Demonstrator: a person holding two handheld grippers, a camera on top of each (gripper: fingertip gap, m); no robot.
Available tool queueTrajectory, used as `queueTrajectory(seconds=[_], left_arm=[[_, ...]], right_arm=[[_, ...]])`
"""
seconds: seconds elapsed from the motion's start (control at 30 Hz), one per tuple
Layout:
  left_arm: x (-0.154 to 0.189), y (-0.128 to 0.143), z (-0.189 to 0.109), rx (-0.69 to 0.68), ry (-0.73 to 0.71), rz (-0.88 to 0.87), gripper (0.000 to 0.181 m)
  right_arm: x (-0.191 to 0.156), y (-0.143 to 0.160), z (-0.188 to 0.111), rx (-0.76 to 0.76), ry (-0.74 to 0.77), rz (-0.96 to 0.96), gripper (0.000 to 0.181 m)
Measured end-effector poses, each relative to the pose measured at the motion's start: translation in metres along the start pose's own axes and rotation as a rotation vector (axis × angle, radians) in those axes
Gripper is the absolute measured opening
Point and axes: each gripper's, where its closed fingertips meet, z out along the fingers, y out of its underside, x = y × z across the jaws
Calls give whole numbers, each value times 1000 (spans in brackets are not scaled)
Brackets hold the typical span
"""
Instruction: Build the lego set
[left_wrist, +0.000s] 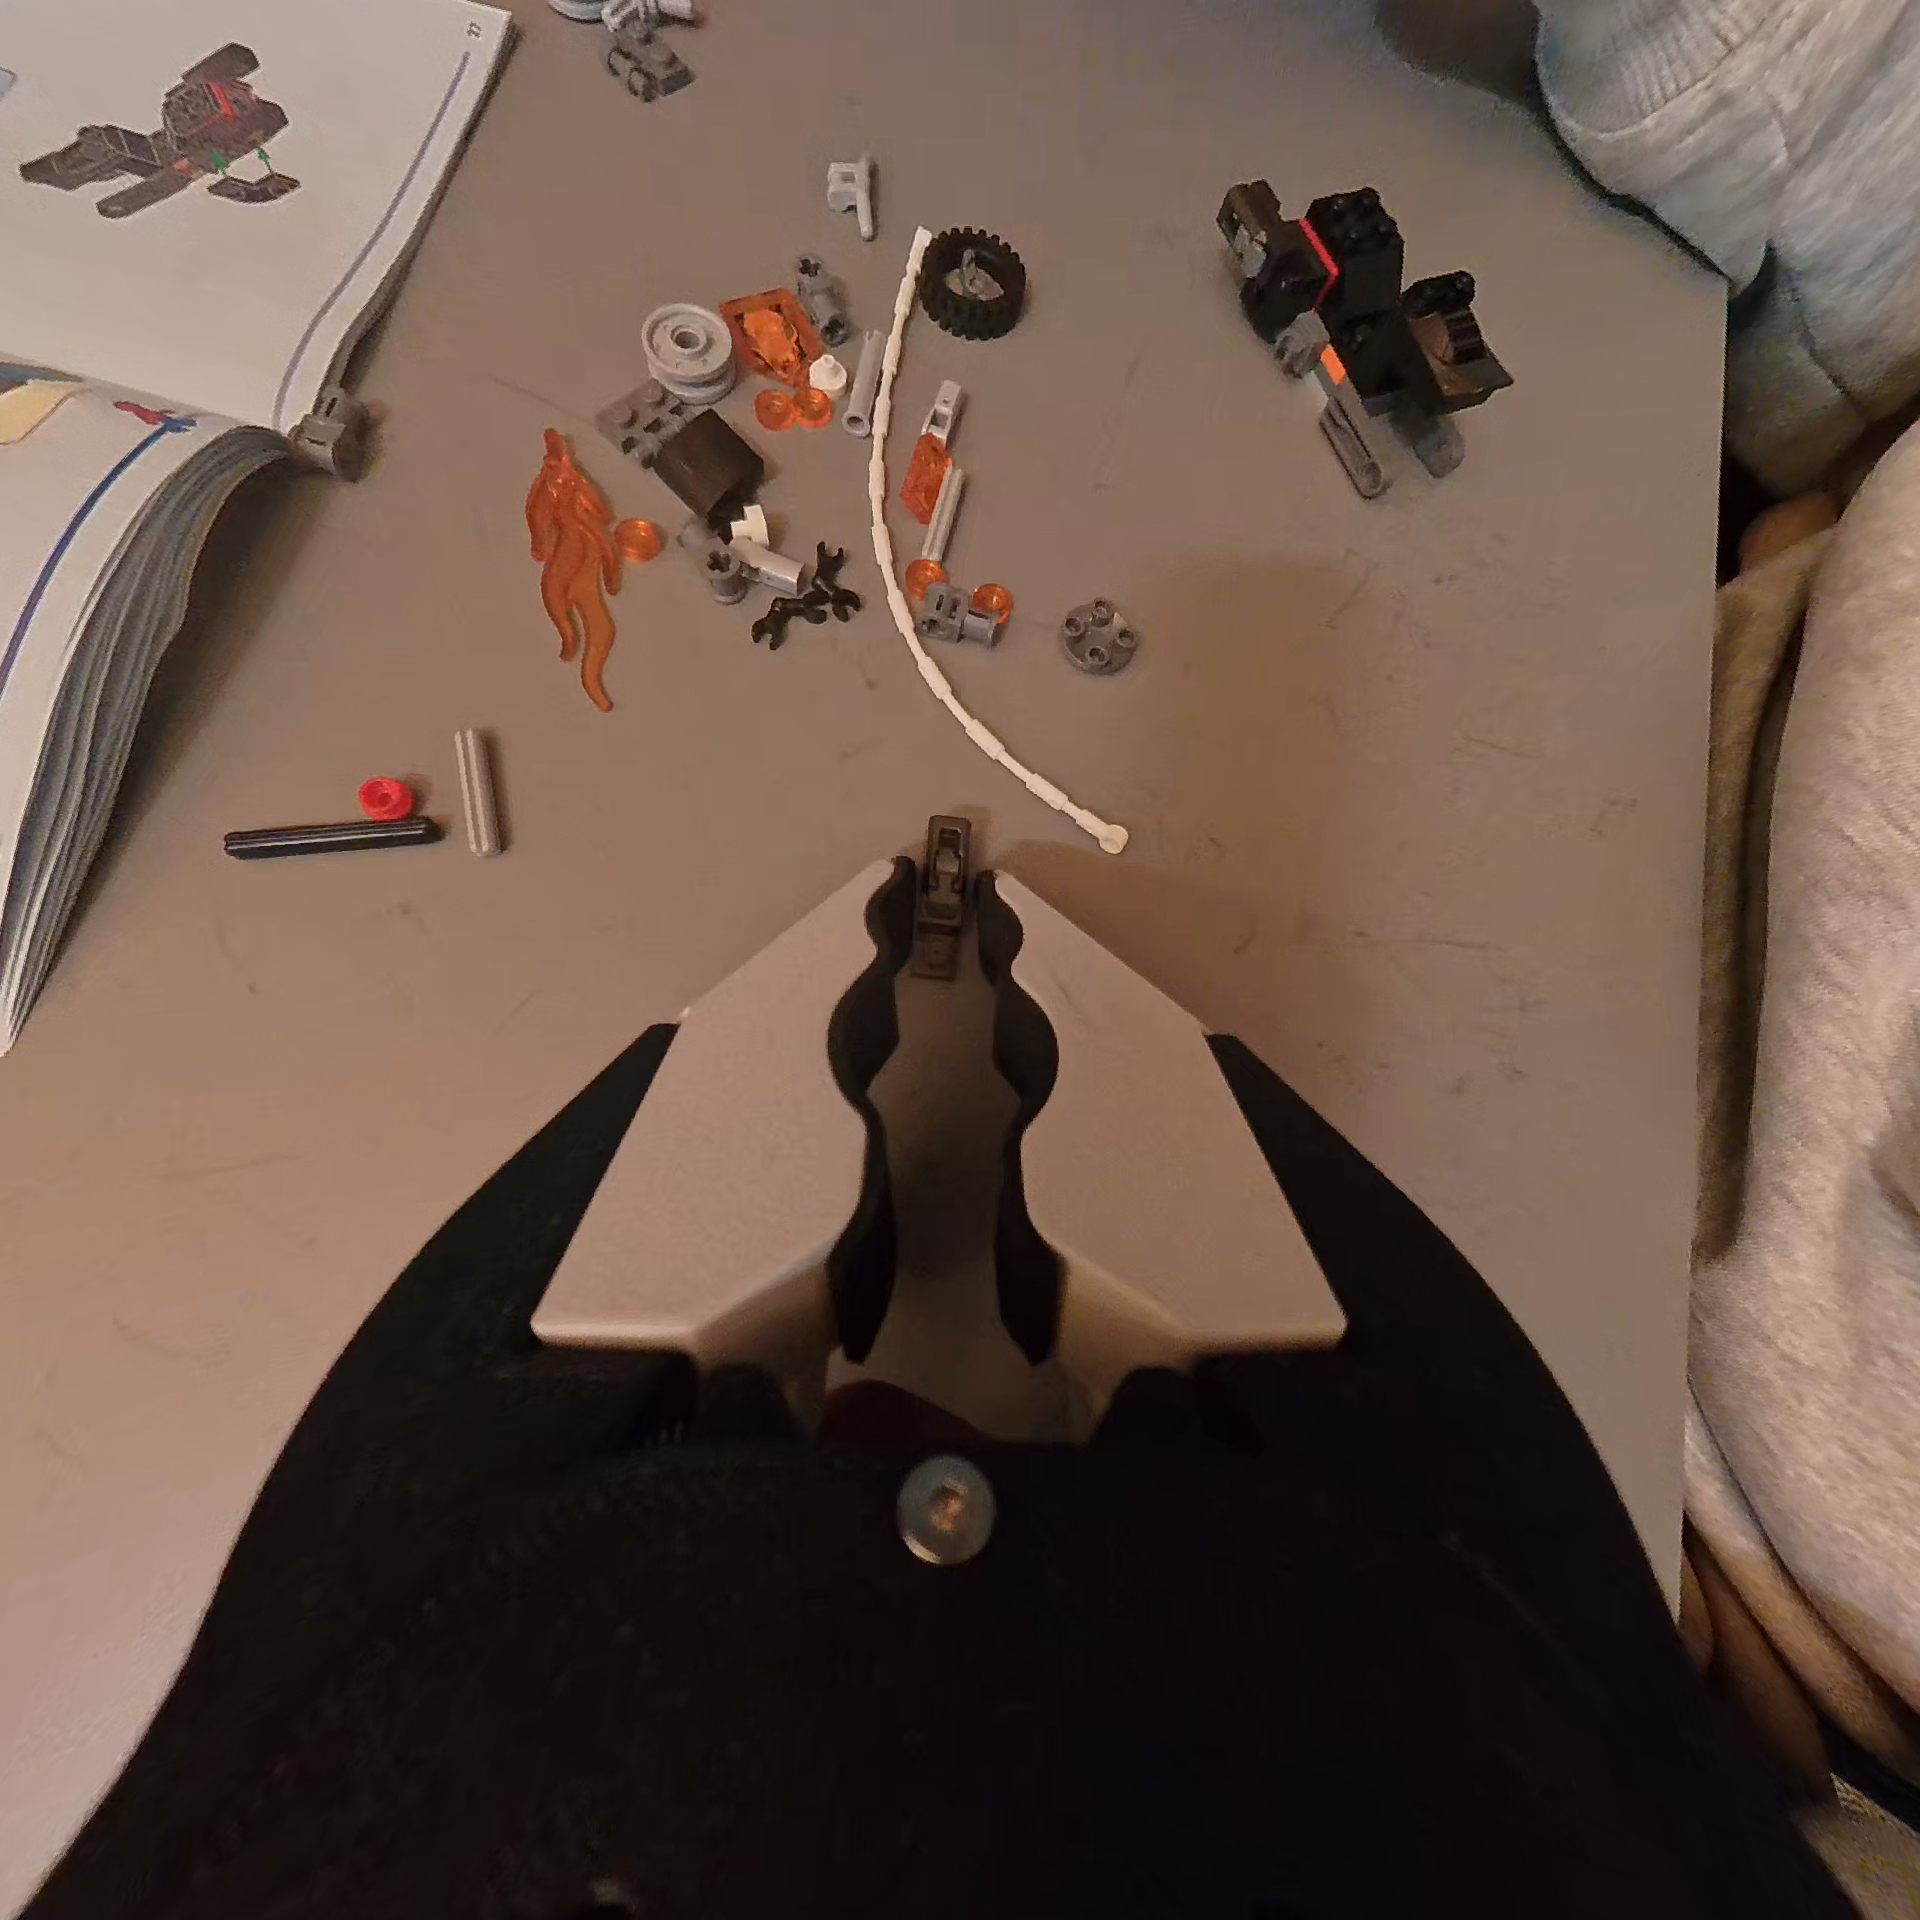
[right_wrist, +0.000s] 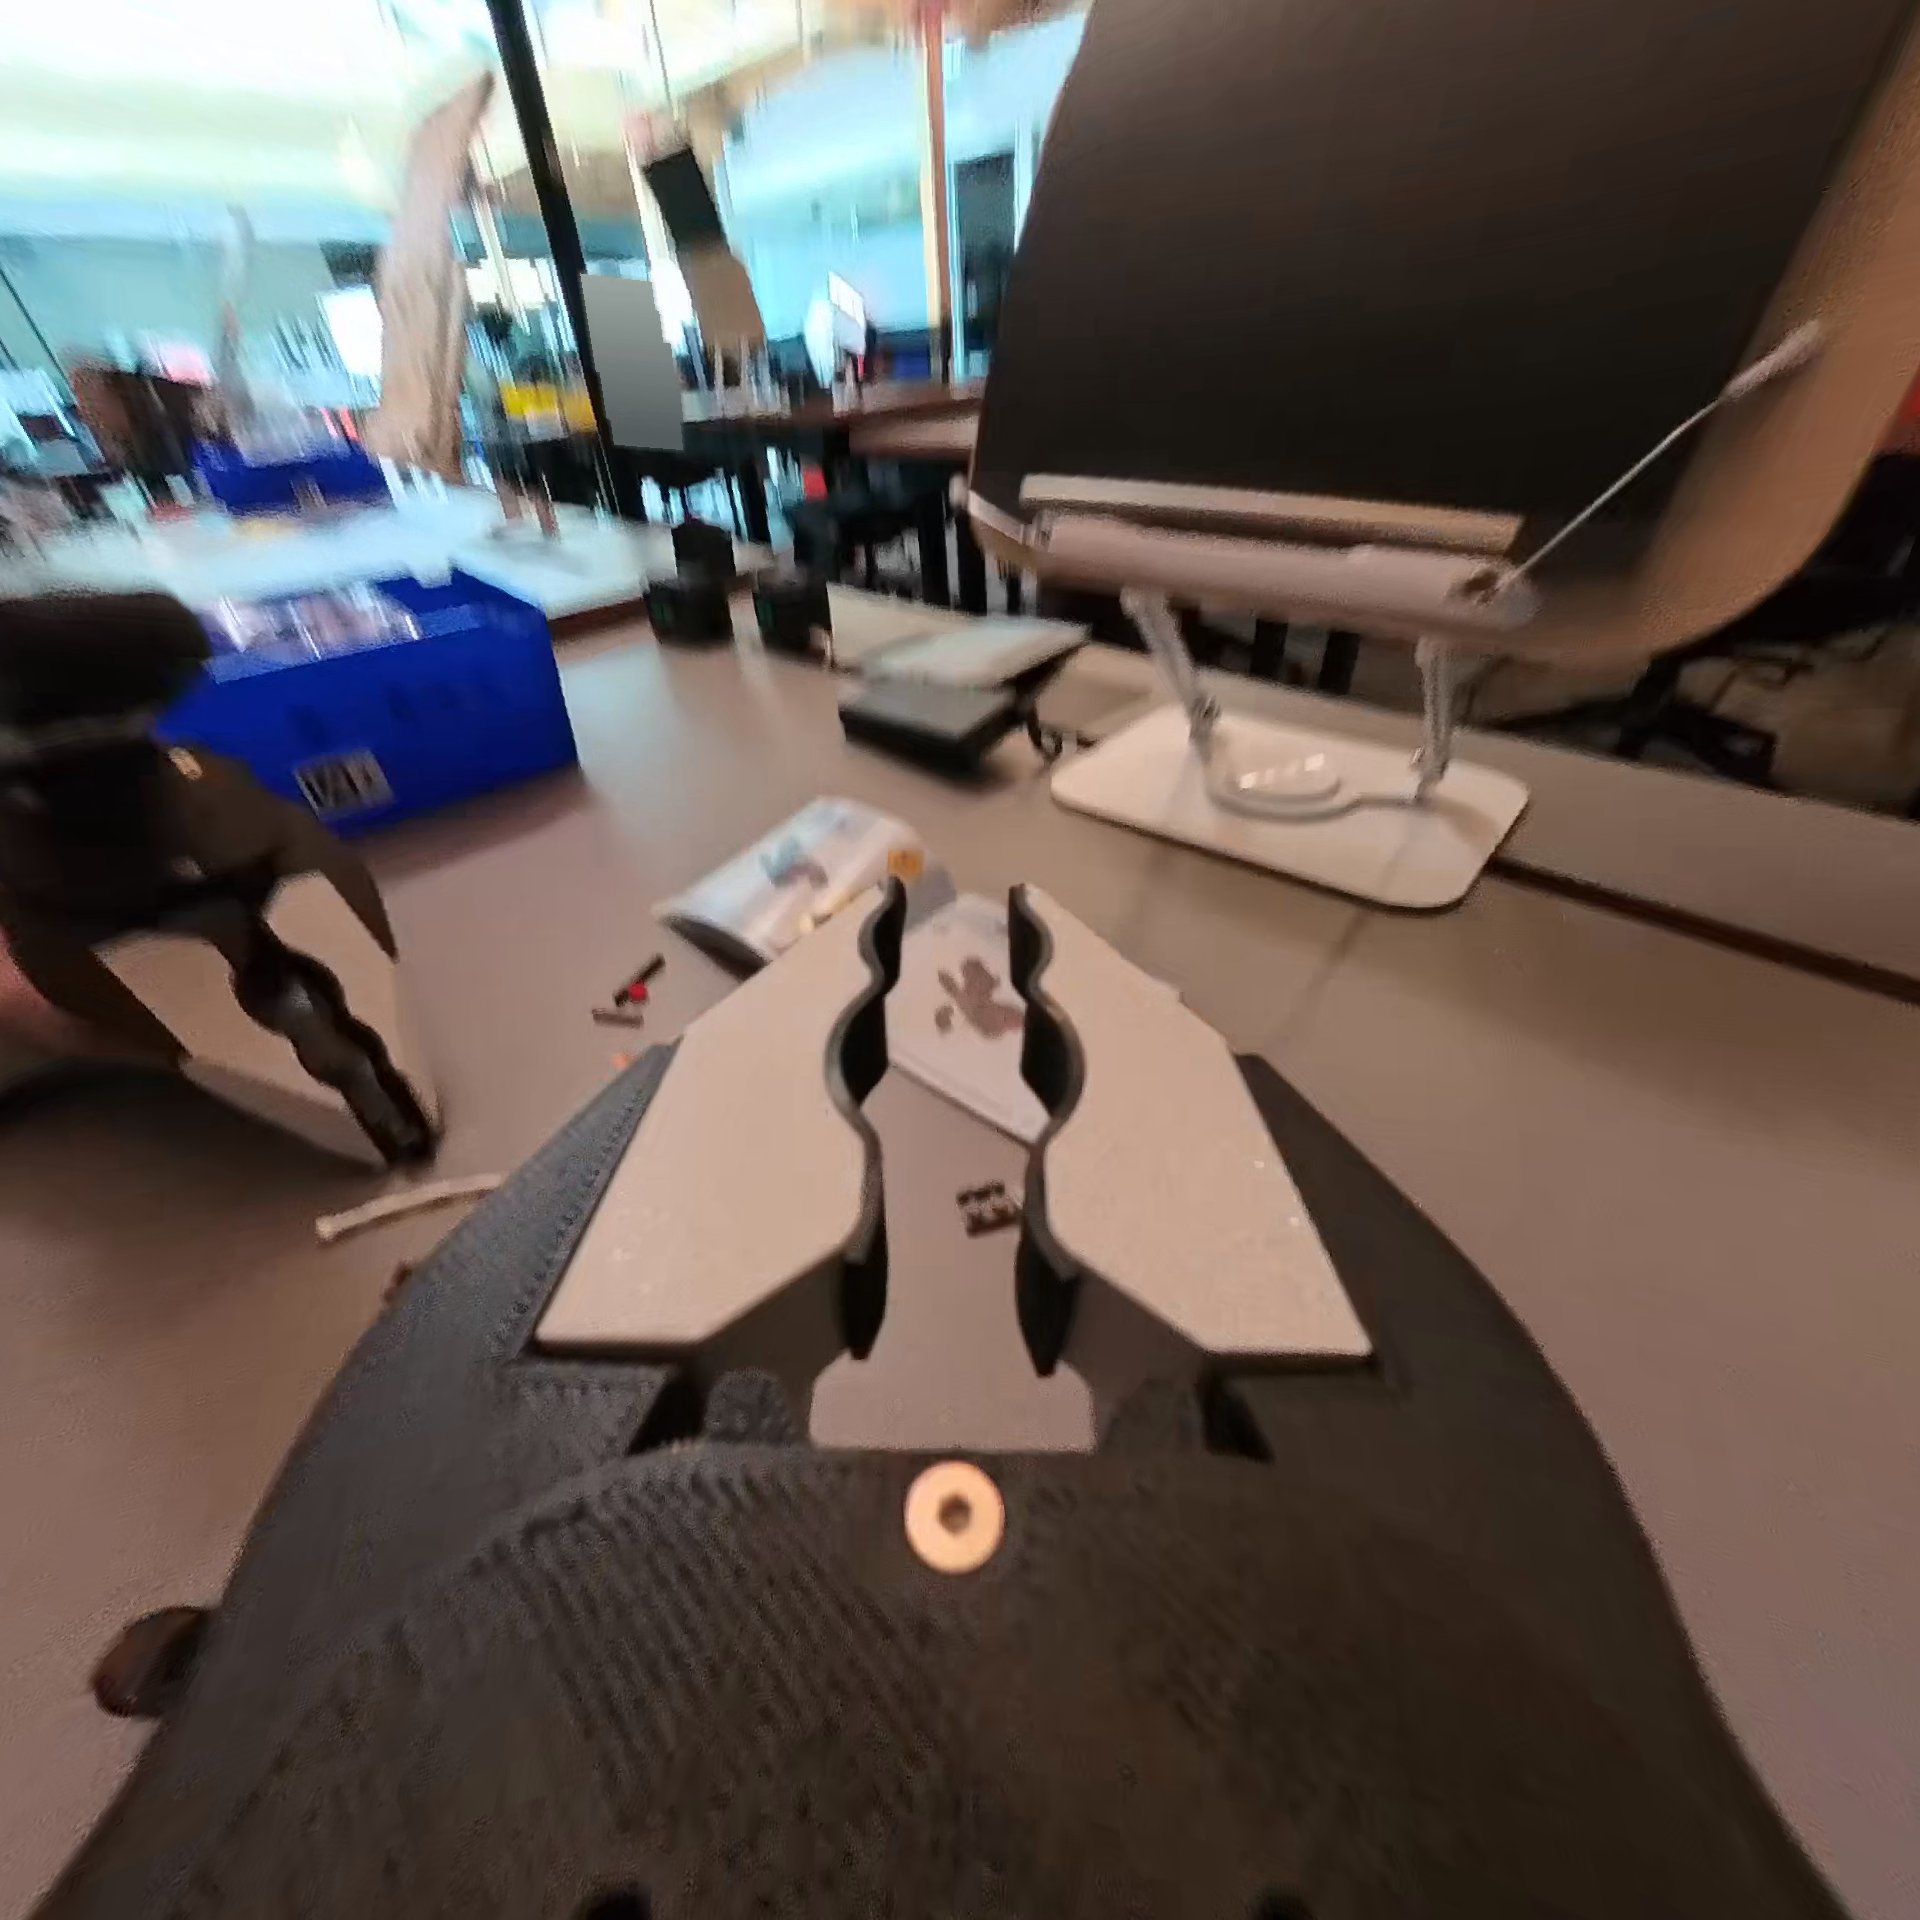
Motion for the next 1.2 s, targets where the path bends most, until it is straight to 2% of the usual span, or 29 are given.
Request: queueTrajectory(seconds=[0.03, 0.17, 0.47, 0.77, 0.83, 1.03, 1.2], left_arm=[[0, 0, 0, 0, 1, -1, 11], [0, 0, 0, 1, 4, -1, 11], [1, 0, 0, 2, 11, -5, 14], [1, 0, 0, 2, 17, -10, 14], [1, 0, 0, 3, 18, -12, 14], [0, 0, 0, 3, 19, -13, 13], [0, 0, 0, 4, 25, -20, 13]], right_arm=[[2, -9, -6, 56, -5, 30, 18], [6, -14, -10, 98, -33, 117, 21], [1, -14, -9, 93, -34, 87, 19], [26, -41, -38, 328, -72, 324, 19], [34, -46, -47, 367, -53, 334, 19], [76, -41, -75, 330, 138, 229, 19], [81, -38, -78, 314, 149, 229, 20]])
